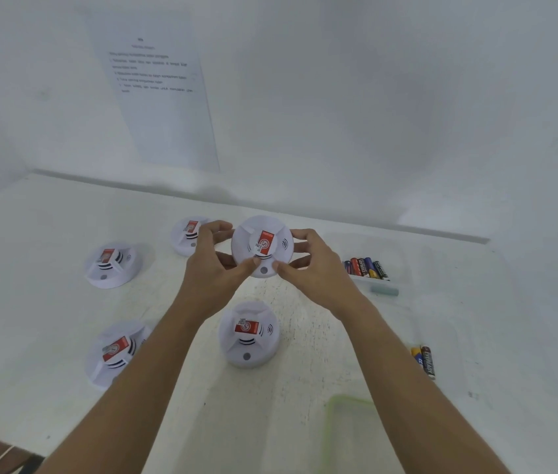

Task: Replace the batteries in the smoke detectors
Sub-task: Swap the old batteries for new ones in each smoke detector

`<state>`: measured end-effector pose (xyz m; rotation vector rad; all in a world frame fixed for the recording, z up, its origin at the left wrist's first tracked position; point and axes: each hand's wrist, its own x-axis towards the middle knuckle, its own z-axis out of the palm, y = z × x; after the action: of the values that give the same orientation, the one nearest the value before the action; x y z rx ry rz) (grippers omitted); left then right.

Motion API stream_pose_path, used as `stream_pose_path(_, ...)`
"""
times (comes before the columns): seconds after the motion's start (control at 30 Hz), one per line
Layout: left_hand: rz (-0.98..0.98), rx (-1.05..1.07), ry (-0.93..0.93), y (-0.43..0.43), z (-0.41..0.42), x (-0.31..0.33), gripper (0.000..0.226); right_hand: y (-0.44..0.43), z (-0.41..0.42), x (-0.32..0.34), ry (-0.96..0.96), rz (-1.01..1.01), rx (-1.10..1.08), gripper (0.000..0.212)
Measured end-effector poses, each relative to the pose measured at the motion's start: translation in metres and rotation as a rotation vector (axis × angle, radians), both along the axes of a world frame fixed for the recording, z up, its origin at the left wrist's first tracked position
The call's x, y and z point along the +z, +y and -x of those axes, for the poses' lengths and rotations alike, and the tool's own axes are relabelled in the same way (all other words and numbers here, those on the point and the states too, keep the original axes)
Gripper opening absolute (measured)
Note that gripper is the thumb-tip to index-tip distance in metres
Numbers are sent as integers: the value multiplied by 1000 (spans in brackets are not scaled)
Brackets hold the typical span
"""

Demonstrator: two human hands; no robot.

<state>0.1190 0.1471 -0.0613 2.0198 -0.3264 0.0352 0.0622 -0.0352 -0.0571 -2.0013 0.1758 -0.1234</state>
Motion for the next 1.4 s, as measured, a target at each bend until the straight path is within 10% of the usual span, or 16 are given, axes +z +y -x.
stream_pose_path(0.77, -304, -223, 147, -18, -58, -41, 29, 4, -43, -19, 269, 232, -112, 14)
stream_pose_path(1.03, -333, -182, 135, -25, -52, -45, 48, 7, -44, -22, 322, 262, -126, 19)
stream_pose_path(1.13, -300, -149, 150, -18, -49, -38, 62, 13, -42, -22, 294, 338, -140, 55)
stream_pose_path(1.4, -102, -38, 29, 44, -18, -12, 26, 68, -23, 0, 19, 160, -50, 41)
